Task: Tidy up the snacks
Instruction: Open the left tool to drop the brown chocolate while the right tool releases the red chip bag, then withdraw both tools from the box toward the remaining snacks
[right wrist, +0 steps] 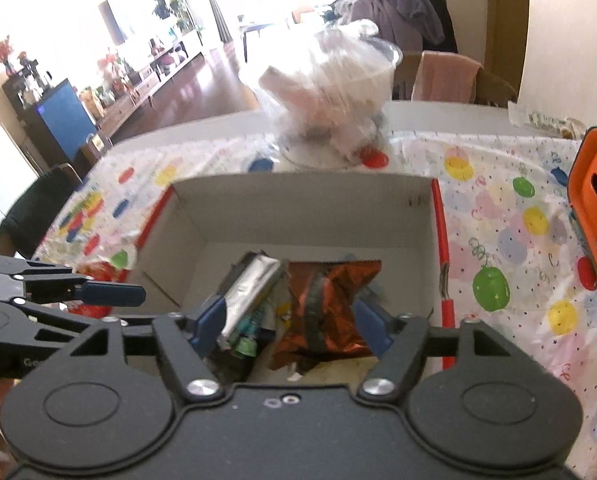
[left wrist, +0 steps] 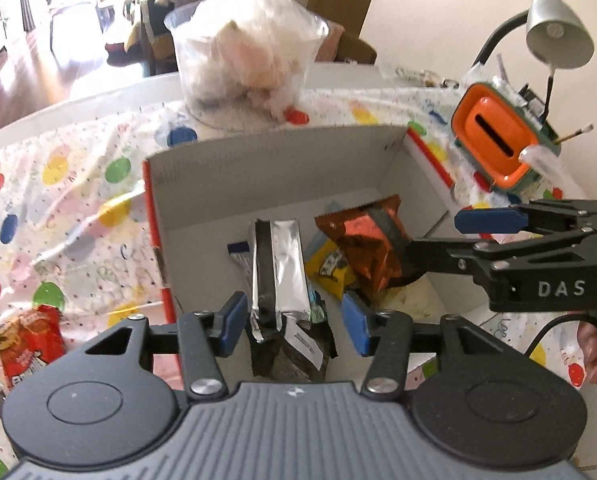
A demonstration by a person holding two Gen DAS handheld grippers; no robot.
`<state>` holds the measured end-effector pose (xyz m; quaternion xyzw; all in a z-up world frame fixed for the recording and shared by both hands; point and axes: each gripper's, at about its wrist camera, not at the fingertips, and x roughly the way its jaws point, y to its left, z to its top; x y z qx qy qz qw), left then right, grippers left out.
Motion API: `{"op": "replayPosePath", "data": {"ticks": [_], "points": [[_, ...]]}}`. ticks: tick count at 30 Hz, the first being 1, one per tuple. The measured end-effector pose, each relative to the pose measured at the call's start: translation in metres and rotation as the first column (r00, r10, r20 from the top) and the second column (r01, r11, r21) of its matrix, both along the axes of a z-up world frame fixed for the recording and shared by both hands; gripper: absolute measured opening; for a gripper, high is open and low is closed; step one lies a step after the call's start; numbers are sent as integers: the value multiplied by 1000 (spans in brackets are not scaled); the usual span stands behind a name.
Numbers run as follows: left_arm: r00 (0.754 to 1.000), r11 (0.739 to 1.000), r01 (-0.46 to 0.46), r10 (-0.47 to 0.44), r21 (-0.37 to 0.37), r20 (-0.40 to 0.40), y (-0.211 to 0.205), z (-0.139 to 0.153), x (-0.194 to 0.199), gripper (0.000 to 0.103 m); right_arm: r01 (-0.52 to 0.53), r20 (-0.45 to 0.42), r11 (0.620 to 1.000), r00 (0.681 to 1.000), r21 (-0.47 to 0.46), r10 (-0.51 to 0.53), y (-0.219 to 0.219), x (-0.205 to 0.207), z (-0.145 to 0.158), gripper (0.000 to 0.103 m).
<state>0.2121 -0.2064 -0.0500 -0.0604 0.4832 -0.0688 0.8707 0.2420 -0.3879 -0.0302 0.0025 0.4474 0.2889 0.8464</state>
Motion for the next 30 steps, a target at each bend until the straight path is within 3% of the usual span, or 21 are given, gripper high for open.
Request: {"op": "replayPosePath", "data": {"ticks": [4,14,21,30], "points": [[998,1000,-21,20,8,54,10,15,-12,62,-6,15,1000,1000,24,6,5,-10,10,83],[986,996,-92,88,19,141,47,39,-45,70,-1,71,998,997,58,-3,29,-35,31,98],[971,986,-164,159,15,177,87,48,-74,82,-19,80,997,997,69,13,64,-48,36,101],[936,950,-311,308,-9,168,151,38,-101,82,-36,61,998,998,54,33,121,-56,33,103]]}}
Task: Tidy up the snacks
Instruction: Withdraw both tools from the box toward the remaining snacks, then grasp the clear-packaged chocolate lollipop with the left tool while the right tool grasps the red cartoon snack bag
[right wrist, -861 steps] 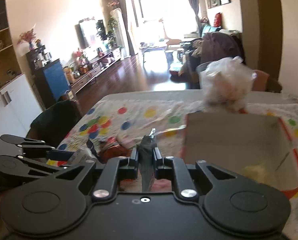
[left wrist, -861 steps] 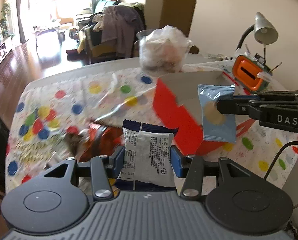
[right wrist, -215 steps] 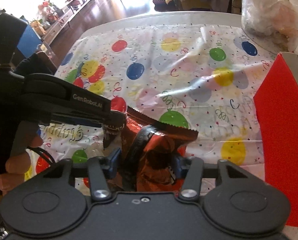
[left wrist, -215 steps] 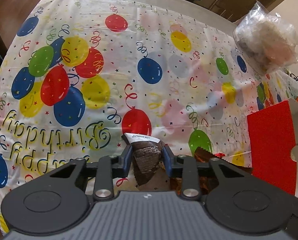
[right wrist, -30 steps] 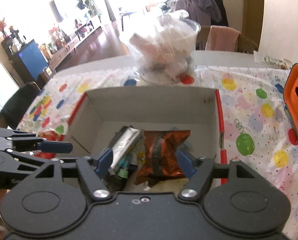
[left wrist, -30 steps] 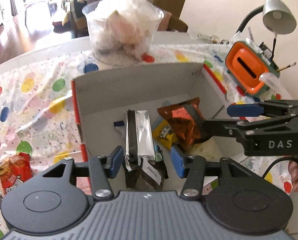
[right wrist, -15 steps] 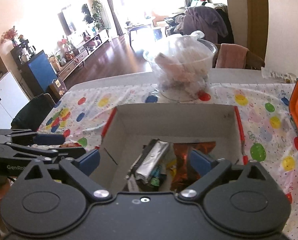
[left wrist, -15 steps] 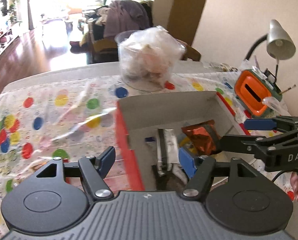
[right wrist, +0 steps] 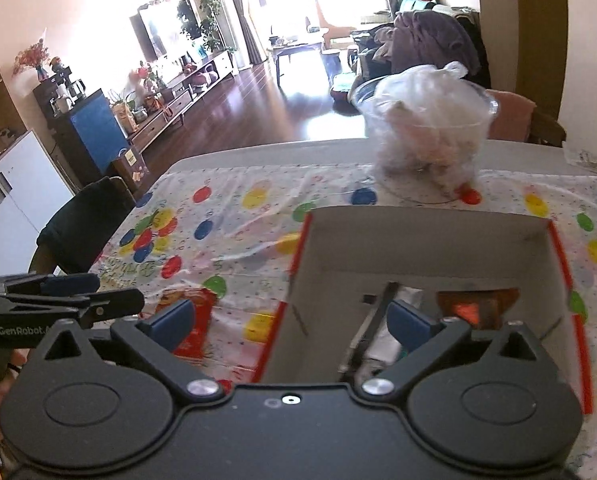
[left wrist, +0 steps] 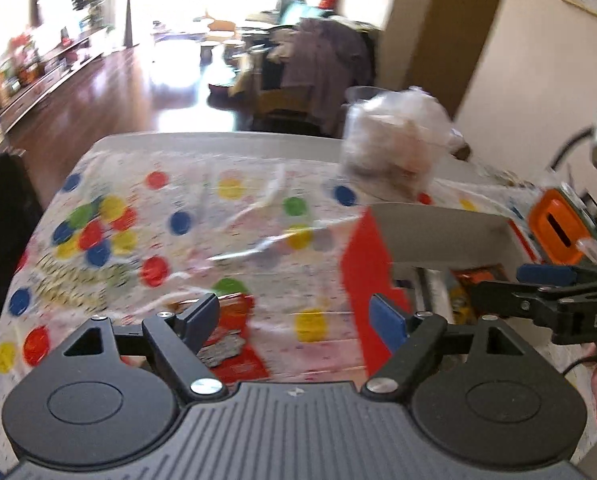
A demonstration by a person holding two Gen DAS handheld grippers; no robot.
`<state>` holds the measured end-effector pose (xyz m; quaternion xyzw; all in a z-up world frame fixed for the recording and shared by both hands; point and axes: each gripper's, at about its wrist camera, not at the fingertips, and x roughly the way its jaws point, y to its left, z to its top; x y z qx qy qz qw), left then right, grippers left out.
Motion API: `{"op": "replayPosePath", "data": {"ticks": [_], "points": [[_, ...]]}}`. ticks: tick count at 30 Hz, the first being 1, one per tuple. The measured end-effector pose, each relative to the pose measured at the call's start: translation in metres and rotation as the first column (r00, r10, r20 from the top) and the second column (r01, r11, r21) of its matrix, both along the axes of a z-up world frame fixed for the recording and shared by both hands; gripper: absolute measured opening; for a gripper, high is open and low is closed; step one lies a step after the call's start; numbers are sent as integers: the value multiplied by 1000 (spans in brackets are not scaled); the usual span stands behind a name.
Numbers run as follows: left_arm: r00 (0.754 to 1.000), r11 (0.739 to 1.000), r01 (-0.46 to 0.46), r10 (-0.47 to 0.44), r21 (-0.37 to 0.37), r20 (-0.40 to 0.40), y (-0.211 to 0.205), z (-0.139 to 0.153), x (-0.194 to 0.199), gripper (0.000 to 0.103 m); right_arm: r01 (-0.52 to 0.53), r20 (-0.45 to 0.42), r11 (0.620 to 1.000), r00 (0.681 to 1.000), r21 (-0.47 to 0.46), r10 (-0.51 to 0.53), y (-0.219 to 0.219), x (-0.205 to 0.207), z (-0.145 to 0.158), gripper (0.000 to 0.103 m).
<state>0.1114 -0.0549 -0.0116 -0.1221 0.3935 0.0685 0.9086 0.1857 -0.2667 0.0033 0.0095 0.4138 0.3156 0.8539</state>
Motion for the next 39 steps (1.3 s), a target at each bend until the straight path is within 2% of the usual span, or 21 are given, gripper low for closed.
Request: {"op": "replayPosePath", "data": {"ticks": [9,14,20,22,27,31,35,37,39], "points": [[988,989,-143,140,-35,-69,62,-21,-15,82,-41,-31,999,999,-22,40,60,-3,-11,103],[970,974,-212,200,-78,-141,87,-42,-17,82,-74,-68,995,995,-60,70,95,0,-22,103],[935,942,-301,259,-150,-244,113,-75,-12,82,-72,-190,992,980,-100,52,133,14,-48,103],[926,928,-323,268,-187,-267,121,-85,-11,82,-65,-225,991,974,-113,38,145,18,-57,103],[912,913,-347,275,-215,-305,128,-100,-7,82,-59,-281,987,960,-147,16,172,25,-77,103],[895,889,-383,290,-249,-339,133,-113,-5,81,-41,-331,983,943,-180,-22,190,32,-93,102],[890,884,-387,283,-261,-358,135,-122,-4,80,-45,-349,977,937,-210,-31,206,39,-107,99],[890,877,-388,277,-284,-362,137,-125,-4,75,-56,-368,975,929,-214,-28,211,40,-113,98],[889,871,-390,271,-298,-370,138,-128,-2,74,-63,-379,976,925,-210,-22,216,41,-117,98]]}}
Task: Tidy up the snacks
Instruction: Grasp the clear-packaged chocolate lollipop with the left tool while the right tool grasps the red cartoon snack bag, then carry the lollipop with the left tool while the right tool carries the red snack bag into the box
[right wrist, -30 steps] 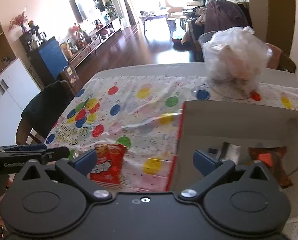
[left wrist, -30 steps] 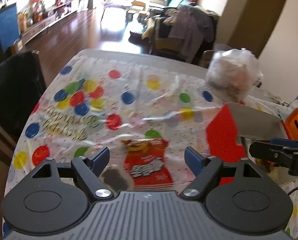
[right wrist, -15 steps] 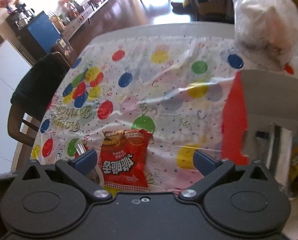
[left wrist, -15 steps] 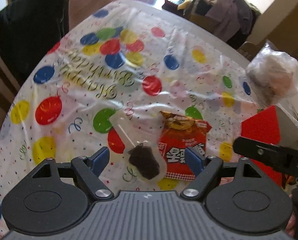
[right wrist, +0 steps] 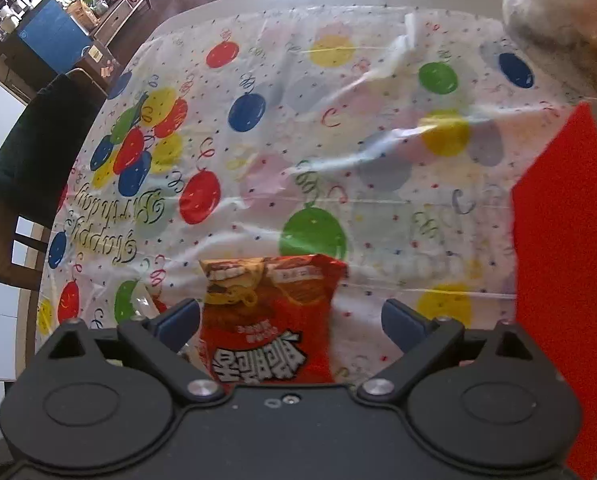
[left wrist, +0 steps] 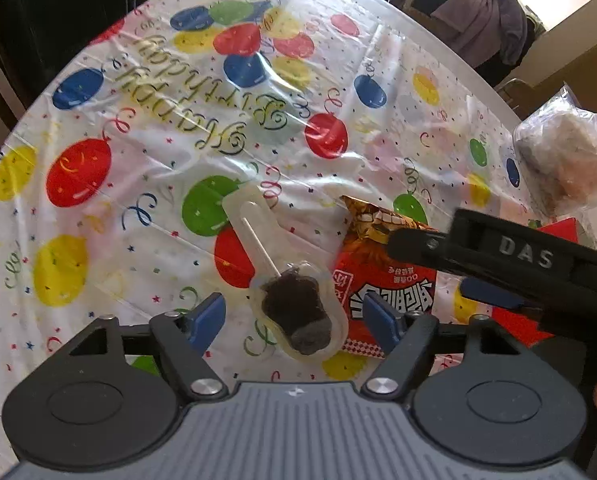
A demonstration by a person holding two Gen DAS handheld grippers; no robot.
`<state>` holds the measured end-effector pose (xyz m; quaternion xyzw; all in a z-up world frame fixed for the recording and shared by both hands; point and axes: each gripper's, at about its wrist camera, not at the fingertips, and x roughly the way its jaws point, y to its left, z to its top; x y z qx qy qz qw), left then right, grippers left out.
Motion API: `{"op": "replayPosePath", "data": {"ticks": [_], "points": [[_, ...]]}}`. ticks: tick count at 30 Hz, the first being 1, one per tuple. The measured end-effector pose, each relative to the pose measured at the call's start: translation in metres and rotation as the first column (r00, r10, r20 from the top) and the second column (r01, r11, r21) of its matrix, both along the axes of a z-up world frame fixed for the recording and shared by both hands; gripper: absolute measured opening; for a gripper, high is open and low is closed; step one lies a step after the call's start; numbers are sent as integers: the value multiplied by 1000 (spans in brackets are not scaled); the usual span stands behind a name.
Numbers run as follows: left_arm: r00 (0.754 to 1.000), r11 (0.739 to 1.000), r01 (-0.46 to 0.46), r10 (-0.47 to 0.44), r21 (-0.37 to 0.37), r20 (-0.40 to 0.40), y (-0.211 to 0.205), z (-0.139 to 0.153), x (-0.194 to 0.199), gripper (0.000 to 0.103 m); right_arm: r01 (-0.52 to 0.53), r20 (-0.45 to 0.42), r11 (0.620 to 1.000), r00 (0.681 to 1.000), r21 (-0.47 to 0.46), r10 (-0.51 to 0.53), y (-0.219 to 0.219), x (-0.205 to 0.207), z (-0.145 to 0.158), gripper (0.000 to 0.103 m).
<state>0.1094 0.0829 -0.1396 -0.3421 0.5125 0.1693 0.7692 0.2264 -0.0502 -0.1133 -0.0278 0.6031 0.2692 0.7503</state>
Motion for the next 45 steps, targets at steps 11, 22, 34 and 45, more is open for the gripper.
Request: {"op": "replayPosePath", "data": {"ticks": [11,22,34,45], "points": [[1000,1000,20,-20,0,-22,-10,-10,13,53,-77,-41,997,996,-17,76,23,-1,-14,87],[999,999,32,-32,-4,6,-8,-11,8,40,-118,17,993,993,-28,119,21,-7,-12,70],[999,999,34,-34,-11,23,5,-10,-11,40,-78,18,996,997,47,77,-13,-9,-5,56],[998,999,49,-50,8,44,7,5,-31,40,-80,59,989,996,124,73,-43,-31,25,56]]}}
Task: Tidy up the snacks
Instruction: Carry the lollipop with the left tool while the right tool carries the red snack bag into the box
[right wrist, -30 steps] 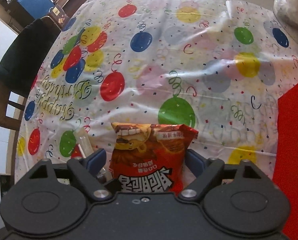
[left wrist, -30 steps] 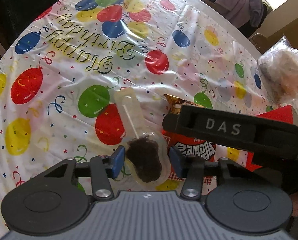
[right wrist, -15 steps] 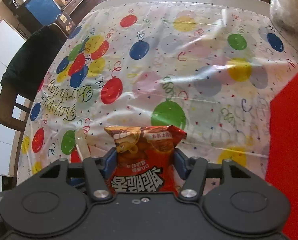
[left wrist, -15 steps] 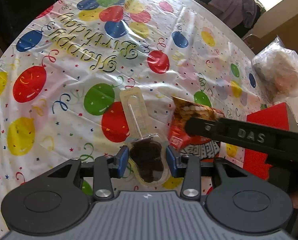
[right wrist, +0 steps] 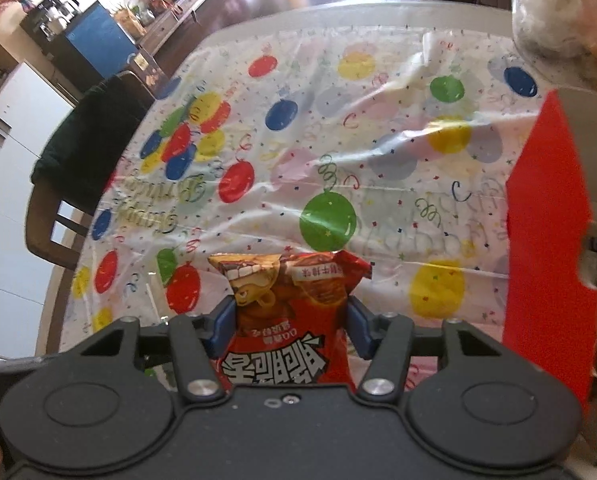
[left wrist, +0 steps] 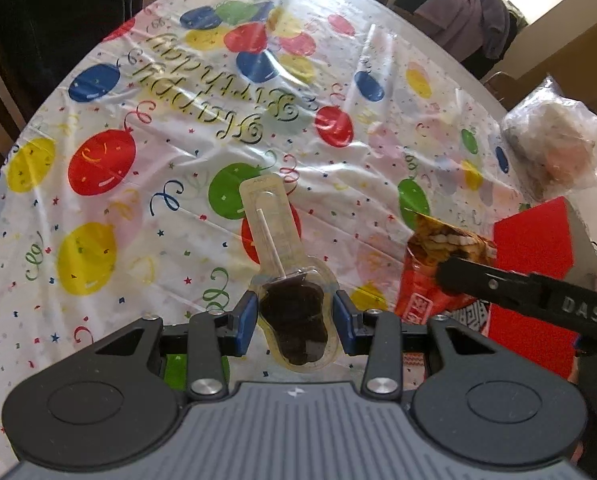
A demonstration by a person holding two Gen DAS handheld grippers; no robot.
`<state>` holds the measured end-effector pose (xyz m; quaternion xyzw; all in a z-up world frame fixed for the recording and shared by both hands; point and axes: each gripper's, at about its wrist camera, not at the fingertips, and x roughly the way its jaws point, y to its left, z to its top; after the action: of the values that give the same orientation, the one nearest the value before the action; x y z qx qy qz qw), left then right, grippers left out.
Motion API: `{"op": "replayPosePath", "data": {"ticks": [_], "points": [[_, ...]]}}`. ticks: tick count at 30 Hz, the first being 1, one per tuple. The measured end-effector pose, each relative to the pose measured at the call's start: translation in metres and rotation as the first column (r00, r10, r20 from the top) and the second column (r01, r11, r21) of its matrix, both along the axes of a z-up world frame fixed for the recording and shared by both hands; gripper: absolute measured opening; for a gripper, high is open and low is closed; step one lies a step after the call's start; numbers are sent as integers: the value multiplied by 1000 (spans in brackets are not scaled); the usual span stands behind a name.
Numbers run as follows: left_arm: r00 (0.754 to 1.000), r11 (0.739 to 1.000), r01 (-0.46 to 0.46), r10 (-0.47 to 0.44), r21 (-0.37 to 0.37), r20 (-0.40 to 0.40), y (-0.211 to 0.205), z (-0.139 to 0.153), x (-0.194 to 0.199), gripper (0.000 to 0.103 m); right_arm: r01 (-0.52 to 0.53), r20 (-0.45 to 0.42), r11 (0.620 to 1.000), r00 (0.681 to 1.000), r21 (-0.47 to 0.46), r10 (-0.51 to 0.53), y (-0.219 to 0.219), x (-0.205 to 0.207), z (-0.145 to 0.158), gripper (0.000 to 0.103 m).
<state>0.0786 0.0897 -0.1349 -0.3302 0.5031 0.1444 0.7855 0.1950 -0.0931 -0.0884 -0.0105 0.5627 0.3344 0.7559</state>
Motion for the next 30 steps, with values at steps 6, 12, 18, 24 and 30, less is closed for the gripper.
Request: {"op": "replayPosePath", "data": {"ticks": [6,12,18,24,30], "points": [[997,998,65,-65,13,48,-14,31,2,40,15,65,998,998,56,-18,-29,-10,35,56],[977,982,174,-182,72,116,-46,67,13,40,62,131,992,988,111,-76,-72,-13,71,56],[937,947,298,-314,120,151,-88,99,38,40,128,175,982,973,138,-152,-120,-8,93,56],[889,901,400,-426,168,168,-134,118,63,40,224,204,966,947,132,-248,-171,1,99,56],[841,854,492,-517,168,162,-183,126,89,40,305,217,945,921,120,-324,-217,10,95,56]]}}
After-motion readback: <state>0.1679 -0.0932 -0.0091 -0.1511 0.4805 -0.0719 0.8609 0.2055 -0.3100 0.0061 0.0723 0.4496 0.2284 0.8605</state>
